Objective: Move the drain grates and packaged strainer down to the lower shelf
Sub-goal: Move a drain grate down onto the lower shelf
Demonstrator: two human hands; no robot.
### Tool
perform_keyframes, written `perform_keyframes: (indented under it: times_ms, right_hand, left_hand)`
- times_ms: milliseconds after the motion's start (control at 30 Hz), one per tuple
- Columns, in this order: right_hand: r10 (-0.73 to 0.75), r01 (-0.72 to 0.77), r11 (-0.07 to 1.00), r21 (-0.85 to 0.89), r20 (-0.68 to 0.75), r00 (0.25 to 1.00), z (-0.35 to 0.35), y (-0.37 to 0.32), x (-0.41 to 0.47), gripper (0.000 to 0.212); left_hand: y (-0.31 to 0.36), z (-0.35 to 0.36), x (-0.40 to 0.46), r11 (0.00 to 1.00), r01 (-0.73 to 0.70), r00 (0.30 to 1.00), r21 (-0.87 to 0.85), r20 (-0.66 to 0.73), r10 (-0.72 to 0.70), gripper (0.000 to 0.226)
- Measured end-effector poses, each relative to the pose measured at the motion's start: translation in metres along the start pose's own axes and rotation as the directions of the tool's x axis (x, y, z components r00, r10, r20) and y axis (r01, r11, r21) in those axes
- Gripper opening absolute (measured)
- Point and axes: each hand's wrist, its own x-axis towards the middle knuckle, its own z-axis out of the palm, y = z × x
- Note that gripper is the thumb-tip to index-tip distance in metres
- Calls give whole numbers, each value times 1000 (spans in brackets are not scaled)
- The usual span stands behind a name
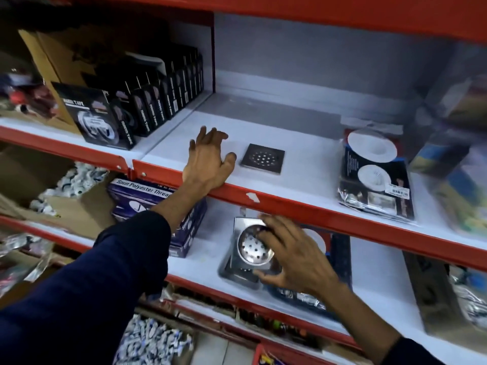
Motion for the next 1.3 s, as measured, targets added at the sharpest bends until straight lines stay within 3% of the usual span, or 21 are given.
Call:
perform_keyframes:
  times_ms: [133, 267, 467, 667, 800, 867, 933, 1000, 1067, 1167, 1300]
  right_hand:
    - [180, -195, 979, 57, 201, 963, 52, -5, -2, 78]
    - [364, -427, 903, 46, 447, 817, 98, -2, 17, 86]
    - [389, -434, 898, -80, 606, 694, 149, -7, 41, 93]
    - [396, -426, 898, -113, 629, 669, 162, -4, 35, 89]
    - [333, -386, 922, 12, 481, 811, 133, 1, 34, 69]
    - [248, -302, 946, 120, 335, 909, 113, -4, 36, 53]
    - [124, -136, 982, 129, 97, 988, 90, -10, 38, 41]
    - [-36, 43, 999, 32, -205, 978, 64, -11, 40, 32]
    - [-138, 121, 990, -66, -386, 912, 34, -11, 48, 27]
    - [-68, 36, 996, -77, -460, 885, -6, -9, 67, 32]
    - [223, -247, 968, -30, -338, 914, -36, 14, 97, 56]
  left_hand:
    - [0, 1, 1, 1000, 6, 1000, -2, -9, -6, 56]
    - [-2, 2, 3, 1000, 10, 1000, -7, -13, -10, 56]
    - [-6, 4, 6, 999, 18, 999, -33, -37, -19, 54]
    - [0, 8, 9, 998, 13, 998, -68, -61, -17, 56]
    - [2, 6, 11, 999, 10, 996, -45, -91, -14, 57]
    - [-4, 7, 9, 1000, 14, 997, -26, -80, -16, 57]
    - [-10, 8, 7, 1000, 16, 997, -6, -71, -17, 58]
    - [-9, 7, 7, 1000, 12, 998, -4, -68, -13, 59]
    - [-6, 7, 6, 1000, 8, 998, -3, -64, -8, 59]
    - [-5, 7, 6, 1000, 1, 999, 15, -54, 0, 61]
    - [-8, 8, 6, 999, -26, 999, 38, -44, 28, 65]
